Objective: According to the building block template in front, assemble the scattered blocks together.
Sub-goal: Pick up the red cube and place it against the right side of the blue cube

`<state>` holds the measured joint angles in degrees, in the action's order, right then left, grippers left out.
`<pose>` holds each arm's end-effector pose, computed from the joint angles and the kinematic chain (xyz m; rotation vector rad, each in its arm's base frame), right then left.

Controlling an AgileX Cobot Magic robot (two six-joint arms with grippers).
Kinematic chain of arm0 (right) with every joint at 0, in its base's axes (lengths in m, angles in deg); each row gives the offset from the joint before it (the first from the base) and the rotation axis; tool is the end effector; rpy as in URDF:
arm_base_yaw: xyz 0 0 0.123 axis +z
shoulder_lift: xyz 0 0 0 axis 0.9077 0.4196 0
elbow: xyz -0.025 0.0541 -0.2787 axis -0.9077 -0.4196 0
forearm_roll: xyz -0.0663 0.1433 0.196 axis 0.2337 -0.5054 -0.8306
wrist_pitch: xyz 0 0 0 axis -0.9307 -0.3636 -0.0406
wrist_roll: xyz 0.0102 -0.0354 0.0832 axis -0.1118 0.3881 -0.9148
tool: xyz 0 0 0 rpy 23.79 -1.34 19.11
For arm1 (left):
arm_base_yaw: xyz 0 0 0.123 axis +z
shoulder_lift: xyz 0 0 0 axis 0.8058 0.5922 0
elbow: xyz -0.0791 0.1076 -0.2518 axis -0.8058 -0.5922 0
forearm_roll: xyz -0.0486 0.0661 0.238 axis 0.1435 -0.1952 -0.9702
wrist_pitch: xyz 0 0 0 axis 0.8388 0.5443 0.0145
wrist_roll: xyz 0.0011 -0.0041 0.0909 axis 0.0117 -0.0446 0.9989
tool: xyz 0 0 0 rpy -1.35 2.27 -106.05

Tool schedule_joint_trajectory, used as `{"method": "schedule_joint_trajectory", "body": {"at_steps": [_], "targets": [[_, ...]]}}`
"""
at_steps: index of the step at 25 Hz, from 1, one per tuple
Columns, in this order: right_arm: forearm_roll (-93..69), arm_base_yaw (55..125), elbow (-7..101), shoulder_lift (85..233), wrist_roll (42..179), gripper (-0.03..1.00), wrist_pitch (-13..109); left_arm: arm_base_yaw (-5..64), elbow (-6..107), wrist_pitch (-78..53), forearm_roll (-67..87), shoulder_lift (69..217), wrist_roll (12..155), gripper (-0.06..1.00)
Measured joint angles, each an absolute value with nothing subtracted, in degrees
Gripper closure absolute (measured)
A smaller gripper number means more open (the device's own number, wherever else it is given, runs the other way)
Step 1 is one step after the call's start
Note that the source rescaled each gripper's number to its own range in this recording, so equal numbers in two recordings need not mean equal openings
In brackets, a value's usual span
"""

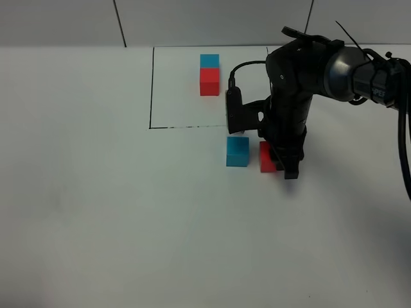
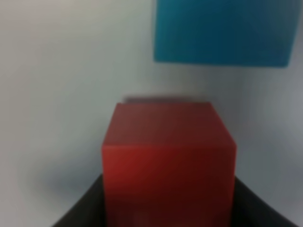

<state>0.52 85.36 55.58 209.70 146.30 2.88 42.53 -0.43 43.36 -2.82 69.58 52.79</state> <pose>0.4016 0.1410 0.1377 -2.0074 2.3315 -0.1456 -0.0052 0.0001 0.2790 0.2632 2.0061 -0.0945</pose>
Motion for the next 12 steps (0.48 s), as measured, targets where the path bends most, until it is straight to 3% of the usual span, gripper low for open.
{"method": "schedule_joint_trajectory", "body": {"at_steps": [12], "targets": [[-0.75,85.48,55.79,210.86,146.72,0.96,7.26,42.53,-0.43,43.36,-2.82,69.58,52.84,0.64]]}}
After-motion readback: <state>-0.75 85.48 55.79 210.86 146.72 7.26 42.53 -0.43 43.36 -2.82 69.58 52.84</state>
